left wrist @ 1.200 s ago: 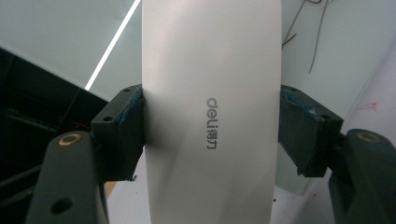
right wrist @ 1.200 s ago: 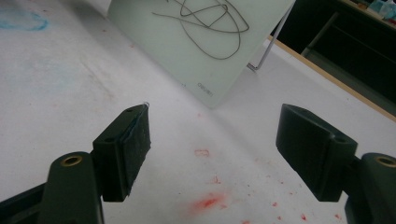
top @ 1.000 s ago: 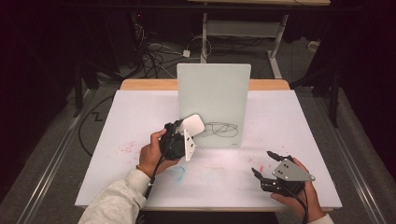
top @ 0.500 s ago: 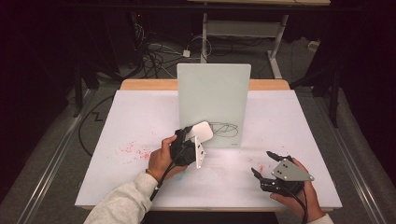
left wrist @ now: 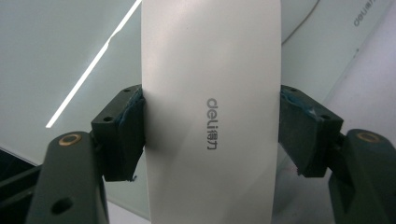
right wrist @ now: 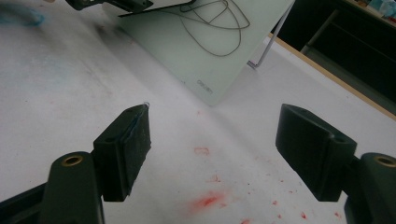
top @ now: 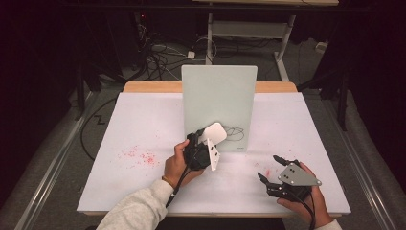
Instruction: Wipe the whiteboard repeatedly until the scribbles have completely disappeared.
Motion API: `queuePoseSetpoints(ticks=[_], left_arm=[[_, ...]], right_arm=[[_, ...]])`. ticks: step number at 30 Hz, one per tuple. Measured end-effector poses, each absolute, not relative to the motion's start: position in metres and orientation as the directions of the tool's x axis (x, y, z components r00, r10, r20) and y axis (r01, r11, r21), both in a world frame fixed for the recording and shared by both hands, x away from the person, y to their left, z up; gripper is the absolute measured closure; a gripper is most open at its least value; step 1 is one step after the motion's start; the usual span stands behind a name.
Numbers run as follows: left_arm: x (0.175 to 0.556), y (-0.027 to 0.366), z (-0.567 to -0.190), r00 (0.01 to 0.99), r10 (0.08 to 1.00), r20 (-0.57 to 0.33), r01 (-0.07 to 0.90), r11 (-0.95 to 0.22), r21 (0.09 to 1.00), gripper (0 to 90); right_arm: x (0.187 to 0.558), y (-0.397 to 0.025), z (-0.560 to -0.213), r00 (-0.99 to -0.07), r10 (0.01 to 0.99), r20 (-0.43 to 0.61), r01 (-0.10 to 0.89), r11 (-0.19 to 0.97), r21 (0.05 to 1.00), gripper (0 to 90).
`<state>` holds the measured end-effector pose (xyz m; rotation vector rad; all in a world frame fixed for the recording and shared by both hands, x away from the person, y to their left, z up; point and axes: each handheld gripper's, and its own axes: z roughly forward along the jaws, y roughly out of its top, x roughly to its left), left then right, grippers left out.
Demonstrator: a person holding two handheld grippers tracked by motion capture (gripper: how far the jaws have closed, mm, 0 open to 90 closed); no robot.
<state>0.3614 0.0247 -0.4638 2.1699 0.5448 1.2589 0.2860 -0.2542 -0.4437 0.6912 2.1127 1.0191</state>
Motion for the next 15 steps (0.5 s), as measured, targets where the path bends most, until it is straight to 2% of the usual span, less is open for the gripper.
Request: queuePoseSetpoints(ticks=[7,15], left_arm=[[0.36,0.01,-0.465,0.448,0.641,0.623,0.09,-0.725,0.683,29.2],[0.361,0.011,-0.464,0.456,0.655,0.603,0.095,-0.709,0.698,29.2]], right_arm=[[0.286,-0.253,-0.444,-0.628,0.697,-0.347,0.166,0.555,0.815,26.9],[0.286,-0.256,-0.443,-0.621,0.703,-0.346,0.166,0.549,0.819,27.0]])
